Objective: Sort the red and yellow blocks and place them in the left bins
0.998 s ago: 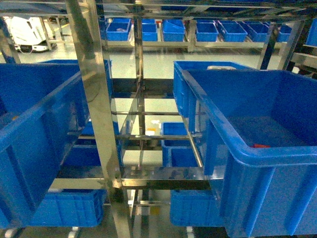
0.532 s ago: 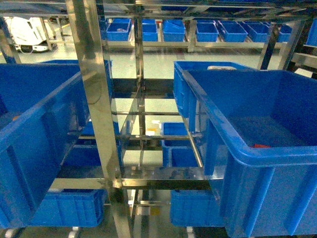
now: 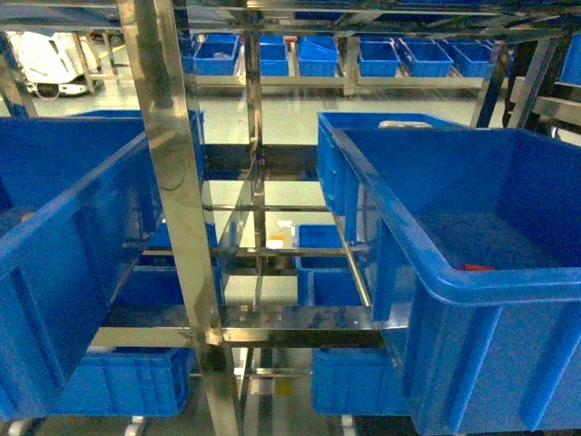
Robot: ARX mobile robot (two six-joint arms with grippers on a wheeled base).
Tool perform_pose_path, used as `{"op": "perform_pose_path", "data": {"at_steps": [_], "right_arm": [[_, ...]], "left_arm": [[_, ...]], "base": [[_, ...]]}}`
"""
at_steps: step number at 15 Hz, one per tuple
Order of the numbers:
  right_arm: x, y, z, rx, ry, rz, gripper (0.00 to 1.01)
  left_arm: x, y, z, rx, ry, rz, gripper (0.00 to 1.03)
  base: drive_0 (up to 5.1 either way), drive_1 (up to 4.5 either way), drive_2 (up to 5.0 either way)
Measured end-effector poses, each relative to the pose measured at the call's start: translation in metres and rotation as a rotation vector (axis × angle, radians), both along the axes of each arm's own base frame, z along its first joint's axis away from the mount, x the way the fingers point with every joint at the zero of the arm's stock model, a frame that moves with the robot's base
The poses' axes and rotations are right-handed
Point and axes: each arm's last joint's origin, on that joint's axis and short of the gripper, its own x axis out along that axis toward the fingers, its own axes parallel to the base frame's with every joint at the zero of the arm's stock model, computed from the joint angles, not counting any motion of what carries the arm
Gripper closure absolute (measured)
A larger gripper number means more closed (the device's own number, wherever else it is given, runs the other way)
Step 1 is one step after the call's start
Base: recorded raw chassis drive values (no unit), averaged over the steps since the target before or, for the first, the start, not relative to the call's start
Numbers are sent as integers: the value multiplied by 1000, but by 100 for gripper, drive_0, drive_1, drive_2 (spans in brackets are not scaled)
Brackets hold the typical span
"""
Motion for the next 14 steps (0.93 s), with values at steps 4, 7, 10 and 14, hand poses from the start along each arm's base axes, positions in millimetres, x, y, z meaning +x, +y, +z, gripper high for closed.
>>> {"op": "perform_pose_path", "data": {"at_steps": [4, 7, 10, 14], "right_arm": [[1, 0, 0, -2, -131, 13, 9], [-34, 12, -30, -6, -329, 35, 48], [-65, 28, -58, -3, -323, 41, 99], [-94, 27, -77, -5, -323, 27, 99]], "left_arm": [[-4, -5, -2, 26, -123, 15, 16], [-42, -46, -30, 25, -180, -13, 54], [-77, -72, -53, 22, -171, -3, 101], [-109, -91, -68, 25, -173, 12, 101]], "base": [[0, 0, 0], [0, 0, 0], [0, 0, 0], [0, 0, 0]]}}
